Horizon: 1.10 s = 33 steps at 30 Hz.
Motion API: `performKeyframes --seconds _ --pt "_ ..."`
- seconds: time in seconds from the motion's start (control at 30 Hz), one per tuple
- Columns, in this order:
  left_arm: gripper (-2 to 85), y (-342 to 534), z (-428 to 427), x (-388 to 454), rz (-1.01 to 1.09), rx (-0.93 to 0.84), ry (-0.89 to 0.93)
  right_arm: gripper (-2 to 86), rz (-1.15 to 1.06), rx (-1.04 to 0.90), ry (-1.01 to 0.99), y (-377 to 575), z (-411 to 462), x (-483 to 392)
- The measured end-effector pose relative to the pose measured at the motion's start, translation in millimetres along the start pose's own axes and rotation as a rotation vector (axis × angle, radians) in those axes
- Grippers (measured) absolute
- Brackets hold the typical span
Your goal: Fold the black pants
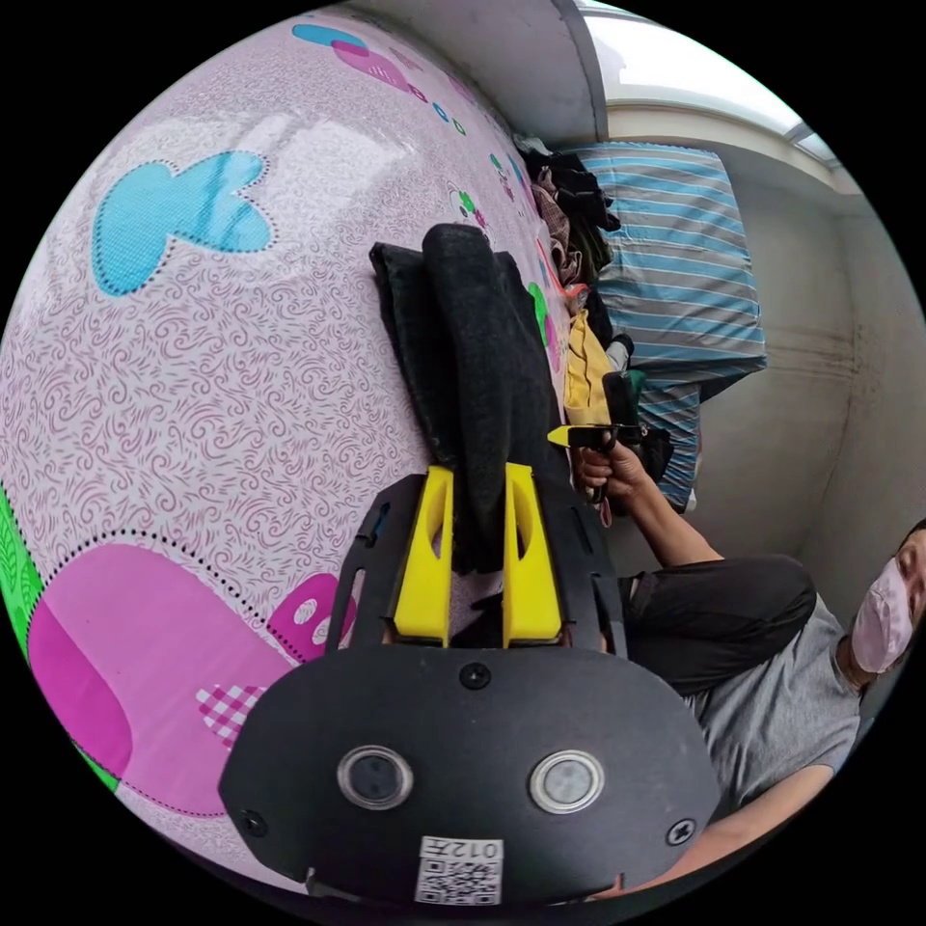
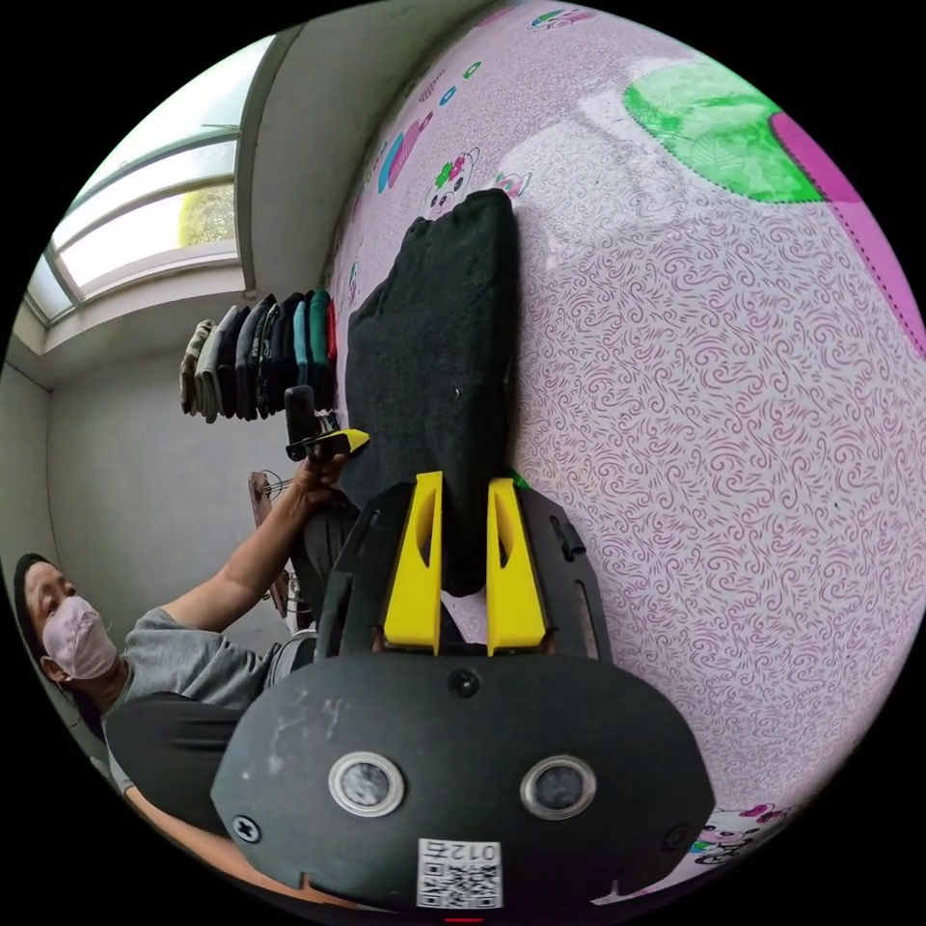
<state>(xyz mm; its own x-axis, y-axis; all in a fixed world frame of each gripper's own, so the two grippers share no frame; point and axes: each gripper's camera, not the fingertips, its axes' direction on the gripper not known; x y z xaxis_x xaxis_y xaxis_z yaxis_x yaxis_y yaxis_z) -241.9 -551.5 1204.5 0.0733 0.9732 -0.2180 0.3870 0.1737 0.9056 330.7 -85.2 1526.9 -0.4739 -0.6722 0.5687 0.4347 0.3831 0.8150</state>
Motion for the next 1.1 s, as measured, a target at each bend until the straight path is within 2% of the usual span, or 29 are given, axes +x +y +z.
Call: performKeyframes --seconds 0.2,0.43,0.8,1.1 --pt "9.1 -5 -13 22 0.046 0.003 -0.064 6.4 0.006 0.06 -0.036 6 23 30" --pt "9.5 -12 -25 17 -0.028 0.029 0.101 9.3 0.049 0.061 -0.101 -2 59 72" --pt "7.5 -33 -33 64 0.034 0.017 -0.047 5.6 -0.002 0.034 0.075 -29 128 80" --pt "6.9 -51 -85 75 -0.04 0.16 -0.137 5.3 -0.111 -0.045 0.213 -126 208 34"
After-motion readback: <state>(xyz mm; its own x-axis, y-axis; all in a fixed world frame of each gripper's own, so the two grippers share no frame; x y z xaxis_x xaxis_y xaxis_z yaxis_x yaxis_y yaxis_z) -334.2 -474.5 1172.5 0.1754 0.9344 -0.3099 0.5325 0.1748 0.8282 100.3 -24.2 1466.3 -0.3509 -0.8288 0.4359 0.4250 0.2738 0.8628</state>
